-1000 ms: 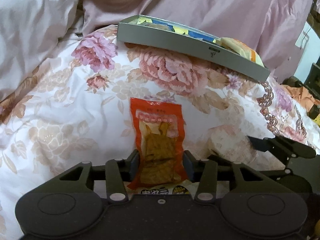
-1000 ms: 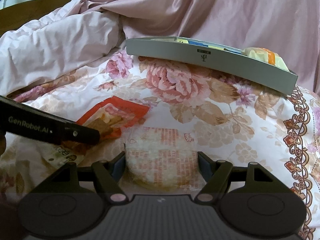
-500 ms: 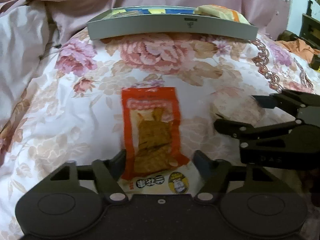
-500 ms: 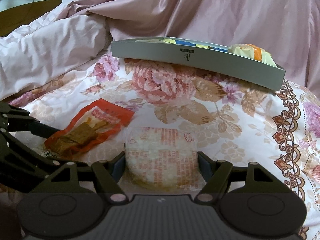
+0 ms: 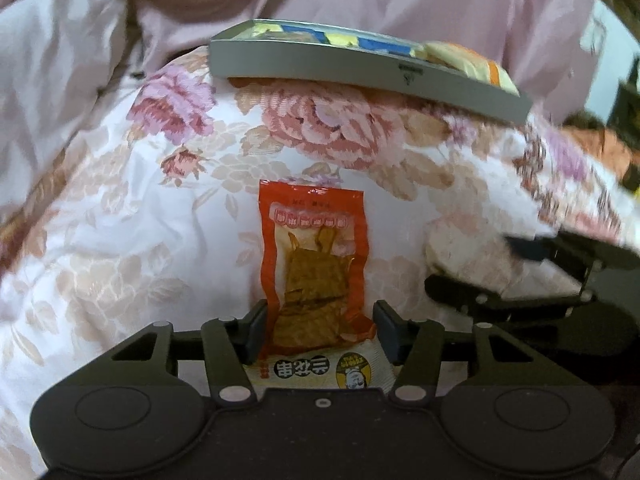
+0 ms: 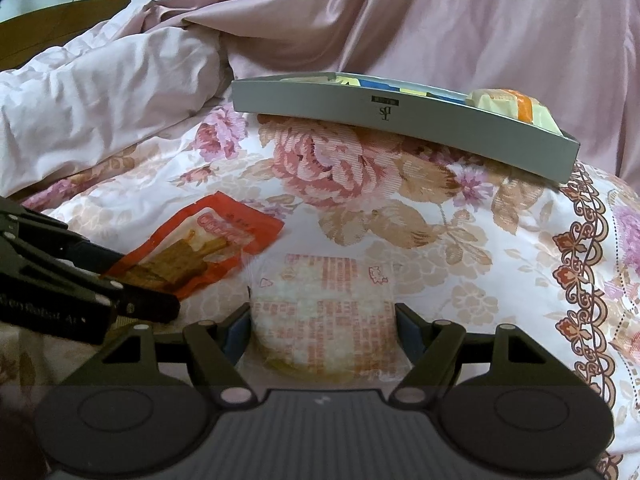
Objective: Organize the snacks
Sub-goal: 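Grasp the orange spicy strip pouch with the left tool while the right tool holds the rice cracker, then lift the strip pouch and rice cracker and carry both toward the tray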
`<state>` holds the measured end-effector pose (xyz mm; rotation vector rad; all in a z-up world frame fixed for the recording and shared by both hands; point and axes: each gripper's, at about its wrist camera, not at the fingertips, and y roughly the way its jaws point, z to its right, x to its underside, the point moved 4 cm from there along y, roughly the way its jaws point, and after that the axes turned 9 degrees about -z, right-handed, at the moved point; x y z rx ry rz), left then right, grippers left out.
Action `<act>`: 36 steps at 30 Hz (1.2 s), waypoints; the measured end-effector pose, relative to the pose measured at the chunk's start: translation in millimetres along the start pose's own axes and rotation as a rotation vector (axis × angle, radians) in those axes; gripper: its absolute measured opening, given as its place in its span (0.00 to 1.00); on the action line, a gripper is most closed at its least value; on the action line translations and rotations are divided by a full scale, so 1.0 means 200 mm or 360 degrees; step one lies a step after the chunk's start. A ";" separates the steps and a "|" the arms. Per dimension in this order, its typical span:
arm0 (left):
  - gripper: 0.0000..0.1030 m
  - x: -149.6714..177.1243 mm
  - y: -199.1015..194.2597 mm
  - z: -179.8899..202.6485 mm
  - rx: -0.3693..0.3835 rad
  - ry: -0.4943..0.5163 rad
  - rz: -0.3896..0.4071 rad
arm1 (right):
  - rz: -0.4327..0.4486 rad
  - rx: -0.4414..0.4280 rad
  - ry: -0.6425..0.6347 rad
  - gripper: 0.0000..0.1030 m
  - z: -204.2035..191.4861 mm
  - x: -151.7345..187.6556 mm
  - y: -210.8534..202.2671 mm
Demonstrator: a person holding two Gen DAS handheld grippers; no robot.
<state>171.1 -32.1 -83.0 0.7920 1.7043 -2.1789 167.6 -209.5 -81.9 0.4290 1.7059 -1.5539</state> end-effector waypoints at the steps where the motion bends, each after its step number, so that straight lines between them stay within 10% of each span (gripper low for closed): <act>1: 0.55 0.00 0.00 -0.01 0.0029 -0.0045 0.0008 | -0.0001 0.0000 0.0001 0.74 0.00 0.00 0.00; 21: 0.55 -0.04 -0.11 -0.03 0.0218 -0.0259 0.0263 | 0.0115 -0.0016 -0.0009 0.74 -0.01 -0.03 -0.05; 36: 0.55 -0.59 -0.20 -0.02 0.0187 -0.0264 0.0603 | 0.0367 0.0026 0.0029 0.74 0.18 -0.42 -0.14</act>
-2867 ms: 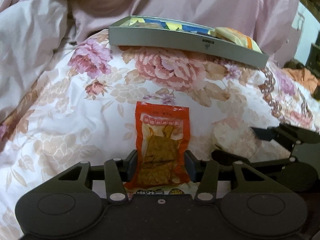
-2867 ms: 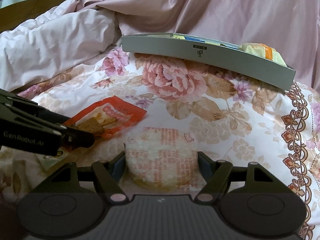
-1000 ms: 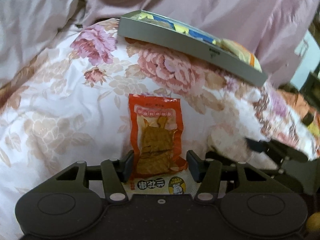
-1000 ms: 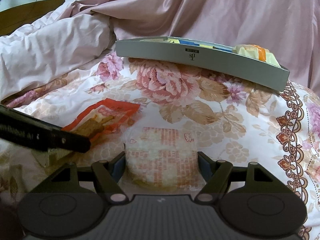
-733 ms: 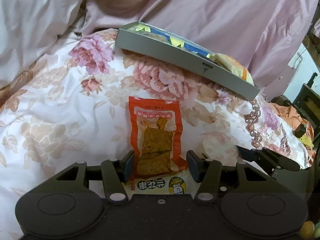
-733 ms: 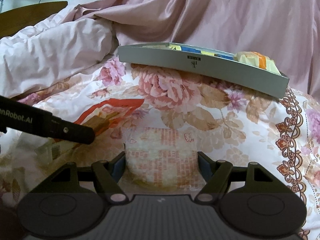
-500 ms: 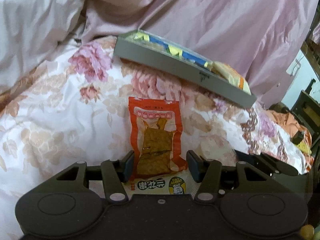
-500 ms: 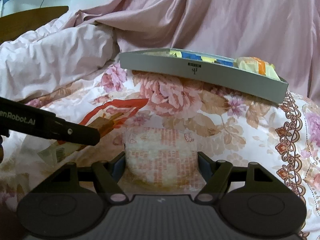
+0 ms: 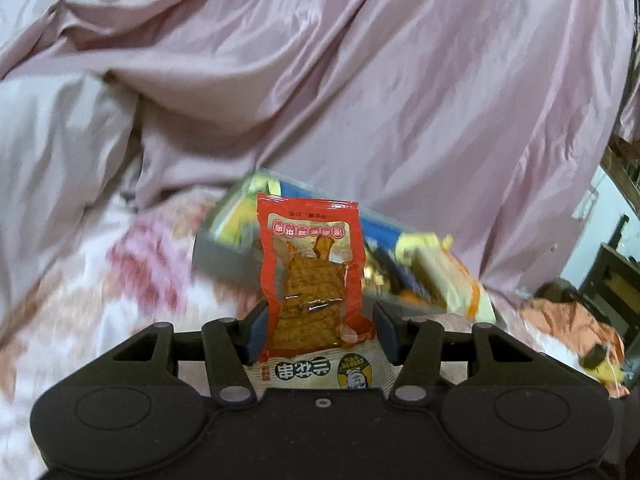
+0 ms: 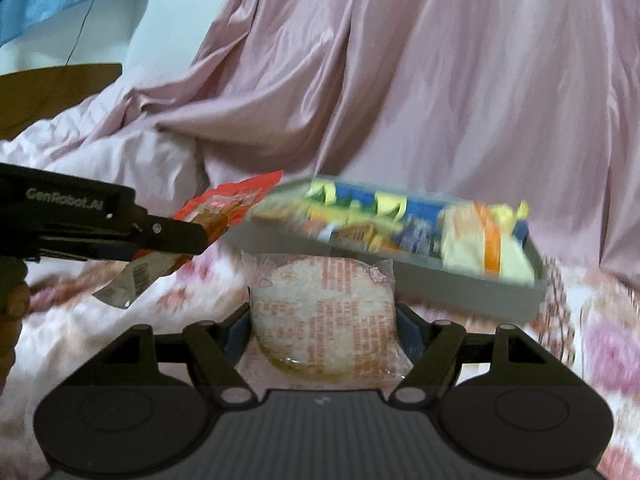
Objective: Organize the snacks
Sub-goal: 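Lift the strip pouch and rice cracker and carry both toward the tray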
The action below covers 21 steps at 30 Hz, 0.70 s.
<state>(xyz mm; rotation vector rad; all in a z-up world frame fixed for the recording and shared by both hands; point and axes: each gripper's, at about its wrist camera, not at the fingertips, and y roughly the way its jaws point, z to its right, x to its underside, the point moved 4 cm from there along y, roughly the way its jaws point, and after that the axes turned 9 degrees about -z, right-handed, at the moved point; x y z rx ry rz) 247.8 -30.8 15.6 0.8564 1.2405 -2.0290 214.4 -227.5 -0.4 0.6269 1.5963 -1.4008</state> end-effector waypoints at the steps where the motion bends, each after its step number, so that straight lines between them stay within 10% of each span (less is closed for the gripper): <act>1: 0.55 -0.04 0.02 0.00 -0.0003 -0.0002 0.0011 | 0.0020 0.0009 -0.0016 0.74 0.02 -0.04 0.02; 21: 0.55 -0.43 0.46 -0.02 -0.0137 0.0076 0.0025 | 0.0108 0.0029 -0.0054 0.74 0.23 -0.50 0.41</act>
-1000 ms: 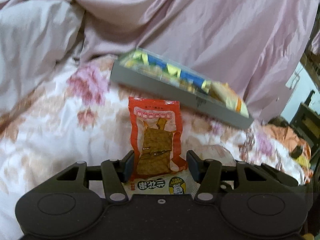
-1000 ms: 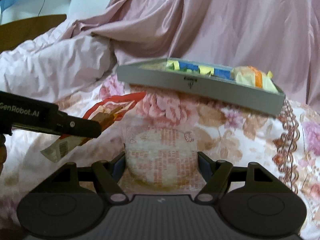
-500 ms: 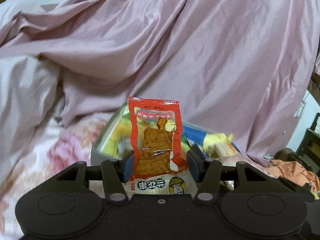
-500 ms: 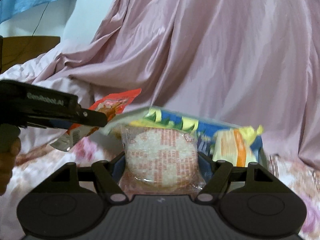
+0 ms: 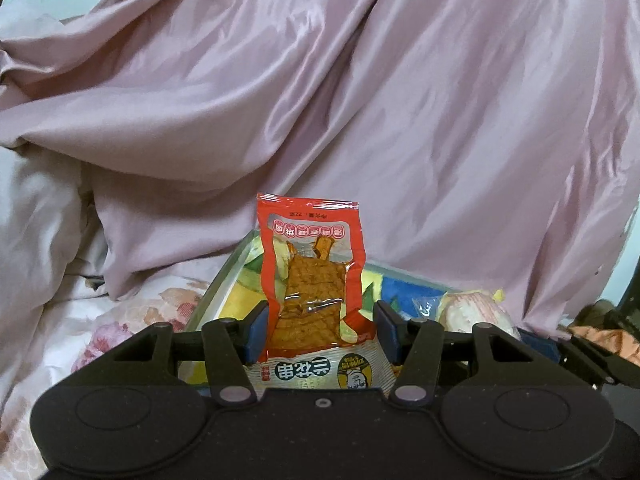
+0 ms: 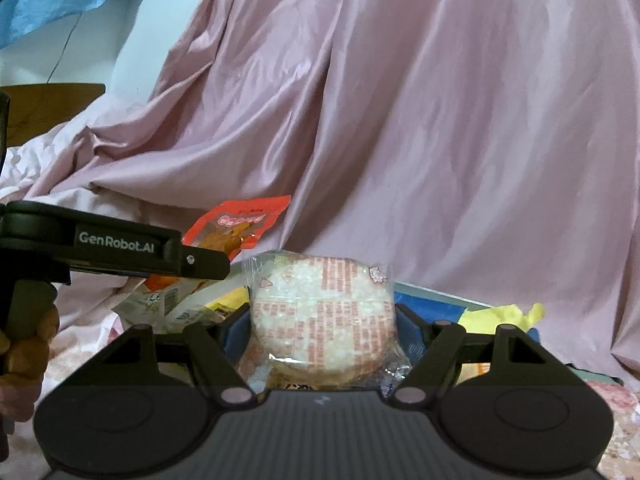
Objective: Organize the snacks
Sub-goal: 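Lift the strip pouch and rice cracker and carry both toward the tray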
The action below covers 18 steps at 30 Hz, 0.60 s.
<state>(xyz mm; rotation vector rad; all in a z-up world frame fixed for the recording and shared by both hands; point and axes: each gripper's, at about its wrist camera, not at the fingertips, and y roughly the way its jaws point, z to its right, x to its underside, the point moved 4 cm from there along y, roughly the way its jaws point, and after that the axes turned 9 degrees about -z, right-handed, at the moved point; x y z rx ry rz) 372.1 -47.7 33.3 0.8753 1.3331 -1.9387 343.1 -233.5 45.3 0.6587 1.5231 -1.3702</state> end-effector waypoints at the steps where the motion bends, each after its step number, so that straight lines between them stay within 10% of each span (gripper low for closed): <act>1: 0.55 0.01 0.01 -0.01 -0.0013 0.0000 -0.0014 | -0.0014 -0.0004 -0.0001 0.74 0.00 0.00 0.02; 18: 0.56 0.06 0.09 -0.07 -0.0033 -0.0055 -0.0085 | -0.0151 -0.0002 -0.0038 0.74 -0.05 0.05 0.18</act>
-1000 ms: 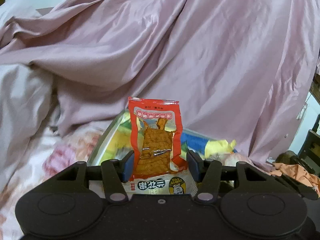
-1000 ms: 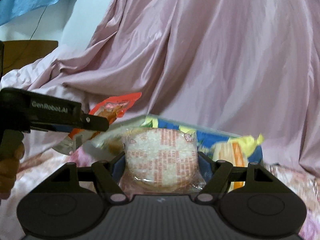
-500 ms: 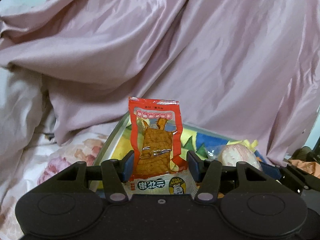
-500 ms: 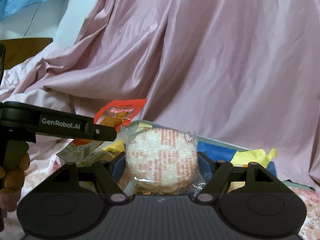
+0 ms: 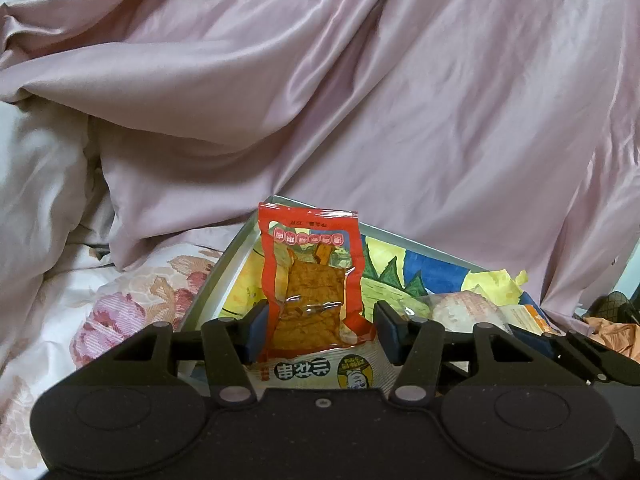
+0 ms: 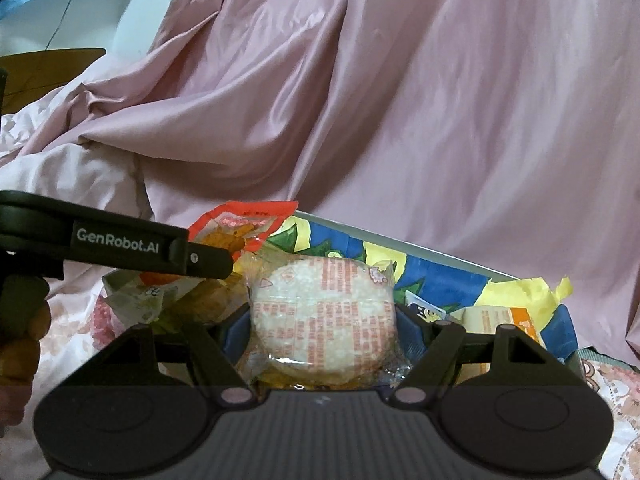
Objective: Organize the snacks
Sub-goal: 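Lift the strip pouch and rice cracker and carry both toward the tray, then lower the strip pouch and rice cracker into the tray and open both tools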
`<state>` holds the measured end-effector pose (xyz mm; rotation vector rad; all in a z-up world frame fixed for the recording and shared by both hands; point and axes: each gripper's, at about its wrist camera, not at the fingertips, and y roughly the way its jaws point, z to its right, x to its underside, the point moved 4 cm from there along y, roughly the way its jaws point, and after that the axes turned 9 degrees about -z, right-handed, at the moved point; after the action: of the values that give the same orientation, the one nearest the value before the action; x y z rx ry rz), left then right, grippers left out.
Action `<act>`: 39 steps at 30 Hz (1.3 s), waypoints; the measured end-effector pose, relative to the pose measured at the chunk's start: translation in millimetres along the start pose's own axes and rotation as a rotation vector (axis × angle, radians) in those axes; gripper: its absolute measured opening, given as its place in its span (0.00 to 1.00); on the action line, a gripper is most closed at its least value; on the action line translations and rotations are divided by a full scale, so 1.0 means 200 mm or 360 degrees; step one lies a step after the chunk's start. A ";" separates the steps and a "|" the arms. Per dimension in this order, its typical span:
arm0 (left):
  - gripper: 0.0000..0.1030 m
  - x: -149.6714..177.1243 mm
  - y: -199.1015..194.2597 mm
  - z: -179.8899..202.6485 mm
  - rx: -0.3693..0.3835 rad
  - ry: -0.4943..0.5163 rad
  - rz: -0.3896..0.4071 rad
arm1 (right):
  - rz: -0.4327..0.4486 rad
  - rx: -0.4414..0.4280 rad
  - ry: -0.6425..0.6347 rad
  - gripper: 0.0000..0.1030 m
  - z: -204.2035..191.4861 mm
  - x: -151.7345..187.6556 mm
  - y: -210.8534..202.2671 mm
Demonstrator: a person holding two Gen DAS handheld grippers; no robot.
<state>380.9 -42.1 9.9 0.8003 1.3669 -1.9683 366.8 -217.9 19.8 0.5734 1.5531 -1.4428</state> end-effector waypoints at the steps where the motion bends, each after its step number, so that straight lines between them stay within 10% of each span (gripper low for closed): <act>1: 0.56 0.00 0.00 0.00 -0.0002 -0.0001 0.0000 | -0.0003 -0.0001 0.0004 0.74 0.00 0.00 0.01; 26: 0.99 -0.02 -0.24 0.02 -0.0026 -0.0049 0.0136 | 0.0098 0.0074 0.0135 0.99 0.08 -0.02 -0.21; 39: 0.99 0.04 -0.46 0.07 -0.0097 0.0005 0.0163 | 0.0179 0.0108 0.0286 1.00 0.15 -0.01 -0.48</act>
<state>304.1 -30.4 61.3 0.8283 1.3541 -1.8391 297.0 -265.9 75.5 0.8375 1.5879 -1.3933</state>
